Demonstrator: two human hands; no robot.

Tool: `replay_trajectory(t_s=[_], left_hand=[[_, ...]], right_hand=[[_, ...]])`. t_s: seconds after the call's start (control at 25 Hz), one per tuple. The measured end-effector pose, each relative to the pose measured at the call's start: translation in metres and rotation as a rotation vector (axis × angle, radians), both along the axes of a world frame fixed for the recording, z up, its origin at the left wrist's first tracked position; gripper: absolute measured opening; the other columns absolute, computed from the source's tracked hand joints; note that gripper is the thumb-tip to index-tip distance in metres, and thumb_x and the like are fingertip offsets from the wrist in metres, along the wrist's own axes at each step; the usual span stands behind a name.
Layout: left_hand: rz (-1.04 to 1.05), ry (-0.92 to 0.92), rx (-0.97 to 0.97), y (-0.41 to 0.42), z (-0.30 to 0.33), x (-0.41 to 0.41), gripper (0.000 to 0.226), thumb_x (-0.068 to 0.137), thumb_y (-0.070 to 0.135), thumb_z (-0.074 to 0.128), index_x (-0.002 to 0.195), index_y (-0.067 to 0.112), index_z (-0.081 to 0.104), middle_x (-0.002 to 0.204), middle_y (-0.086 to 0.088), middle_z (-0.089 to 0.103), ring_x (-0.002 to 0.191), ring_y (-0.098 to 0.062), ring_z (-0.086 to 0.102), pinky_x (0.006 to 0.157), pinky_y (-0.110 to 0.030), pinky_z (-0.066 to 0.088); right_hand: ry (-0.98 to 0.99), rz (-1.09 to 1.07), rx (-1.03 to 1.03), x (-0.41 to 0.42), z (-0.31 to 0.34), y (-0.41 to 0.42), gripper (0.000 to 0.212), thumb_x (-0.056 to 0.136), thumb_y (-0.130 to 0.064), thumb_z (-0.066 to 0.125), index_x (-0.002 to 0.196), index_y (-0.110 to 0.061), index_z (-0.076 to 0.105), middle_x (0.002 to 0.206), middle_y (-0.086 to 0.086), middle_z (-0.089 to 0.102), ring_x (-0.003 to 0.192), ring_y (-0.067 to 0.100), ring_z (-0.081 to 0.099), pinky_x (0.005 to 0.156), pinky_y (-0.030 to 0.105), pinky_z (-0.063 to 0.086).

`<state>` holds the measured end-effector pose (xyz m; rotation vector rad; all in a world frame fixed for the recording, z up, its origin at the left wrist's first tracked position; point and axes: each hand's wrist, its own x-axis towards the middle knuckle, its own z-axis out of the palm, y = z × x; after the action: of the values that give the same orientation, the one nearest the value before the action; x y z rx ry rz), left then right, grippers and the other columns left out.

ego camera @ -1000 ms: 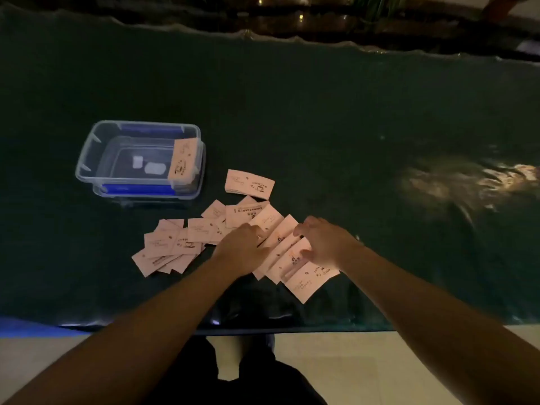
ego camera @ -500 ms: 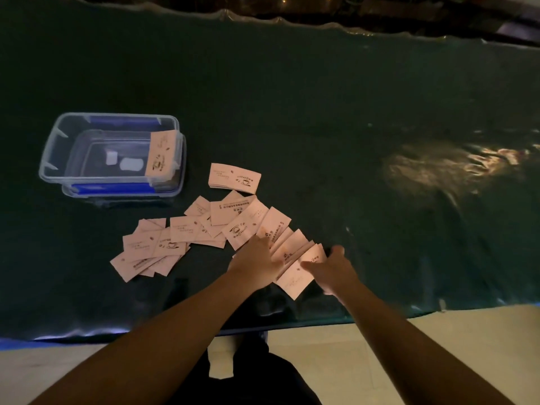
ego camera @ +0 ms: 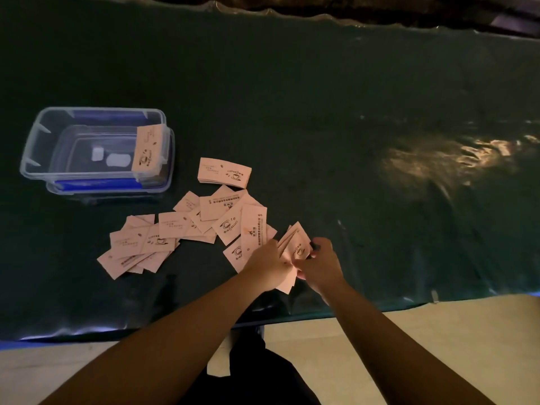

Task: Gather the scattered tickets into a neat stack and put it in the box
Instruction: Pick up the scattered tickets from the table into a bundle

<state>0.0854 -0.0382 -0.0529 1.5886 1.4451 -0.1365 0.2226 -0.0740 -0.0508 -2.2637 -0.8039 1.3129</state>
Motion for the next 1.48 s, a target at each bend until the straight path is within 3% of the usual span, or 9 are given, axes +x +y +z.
replay_trajectory(t_s=[0.24,0.48,0.68,0.8,1.04,1.12,1.24,1.36,1.48], left_hand=[[0.313,-0.187,-0.035,0.007,0.004,-0.013,0.036,0.102,0.028,0.060,0.135,0.017,0.051,0.111,0.001,0.065,0.088,-0.012,0.064,0.061,-0.020,0.049],[0.616,-0.156,-0.089,0.021,0.008,-0.036,0.087,0.093,0.025,0.075,0.158,0.015,0.017,0.149,-0.008,0.049,0.127,-0.029,0.058,0.082,-0.032,0.052],[0.590,-0.175,-0.154,0.024,0.003,-0.041,0.062,0.091,0.021,0.075,0.145,0.015,0.044,0.131,-0.005,0.061,0.095,-0.016,0.057,0.057,-0.022,0.042],[0.644,-0.220,-0.184,0.024,0.003,-0.044,0.060,0.085,0.020,0.077,0.138,0.018,0.049,0.111,0.001,0.062,0.089,-0.014,0.061,0.058,-0.025,0.047],[0.493,-0.189,-0.060,0.017,0.006,-0.036,0.041,0.090,0.023,0.071,0.128,0.014,0.059,0.101,0.003,0.064,0.079,-0.006,0.064,0.056,-0.019,0.049],[0.345,-0.130,-0.022,0.014,0.008,-0.031,0.035,0.098,0.032,0.062,0.127,0.013,0.057,0.110,-0.002,0.066,0.091,-0.015,0.068,0.066,-0.023,0.052],[0.216,-0.156,0.016,0.008,0.008,-0.026,0.031,0.104,0.033,0.053,0.127,0.013,0.056,0.111,-0.002,0.066,0.090,-0.015,0.063,0.059,-0.018,0.043],[0.113,-0.203,0.020,0.005,0.010,-0.028,0.025,0.100,0.026,0.058,0.122,0.015,0.059,0.093,0.009,0.059,0.080,-0.006,0.058,0.056,-0.013,0.037],[0.027,-0.192,-0.010,0.005,0.011,-0.031,0.012,0.092,0.024,0.066,0.100,0.022,0.058,0.083,0.011,0.057,0.079,-0.012,0.057,0.062,-0.019,0.038]], right_hand=[[0.104,-0.031,0.067,-0.012,0.007,0.017,0.082,0.088,-0.013,0.086,0.154,-0.018,0.038,0.131,0.007,0.063,0.110,0.026,0.067,0.075,0.034,0.063],[0.095,0.065,0.045,-0.041,0.006,0.037,0.085,0.087,-0.016,0.085,0.157,-0.016,0.038,0.146,0.010,0.057,0.125,0.032,0.064,0.100,0.049,0.060],[0.073,0.091,0.051,-0.051,0.007,0.037,0.067,0.089,-0.012,0.082,0.148,-0.014,0.049,0.134,0.005,0.062,0.116,0.030,0.068,0.096,0.051,0.061],[0.101,0.090,0.049,-0.049,0.007,0.033,0.060,0.091,-0.008,0.079,0.144,-0.012,0.052,0.124,0.007,0.066,0.111,0.032,0.070,0.094,0.052,0.062],[0.153,0.093,0.023,-0.039,0.011,0.022,0.055,0.096,-0.010,0.076,0.144,-0.016,0.049,0.118,0.004,0.066,0.106,0.023,0.068,0.082,0.036,0.063],[0.119,0.119,0.015,-0.035,0.012,0.019,0.056,0.097,-0.010,0.074,0.146,-0.015,0.047,0.124,0.007,0.066,0.108,0.024,0.068,0.081,0.033,0.062],[-0.008,0.255,0.017,-0.027,0.015,0.013,0.067,0.096,-0.017,0.077,0.152,-0.018,0.040,0.141,0.010,0.062,0.119,0.025,0.065,0.074,0.023,0.057],[-0.258,0.437,0.036,-0.016,0.026,0.012,0.091,0.086,-0.030,0.087,0.159,-0.026,0.033,0.158,0.007,0.043,0.141,0.031,0.051,0.099,0.039,0.056],[-0.524,0.802,0.108,-0.011,0.039,0.017,0.086,0.089,-0.037,0.082,0.161,-0.032,0.037,0.171,0.005,0.028,0.158,0.033,0.028,0.121,0.054,0.040]])
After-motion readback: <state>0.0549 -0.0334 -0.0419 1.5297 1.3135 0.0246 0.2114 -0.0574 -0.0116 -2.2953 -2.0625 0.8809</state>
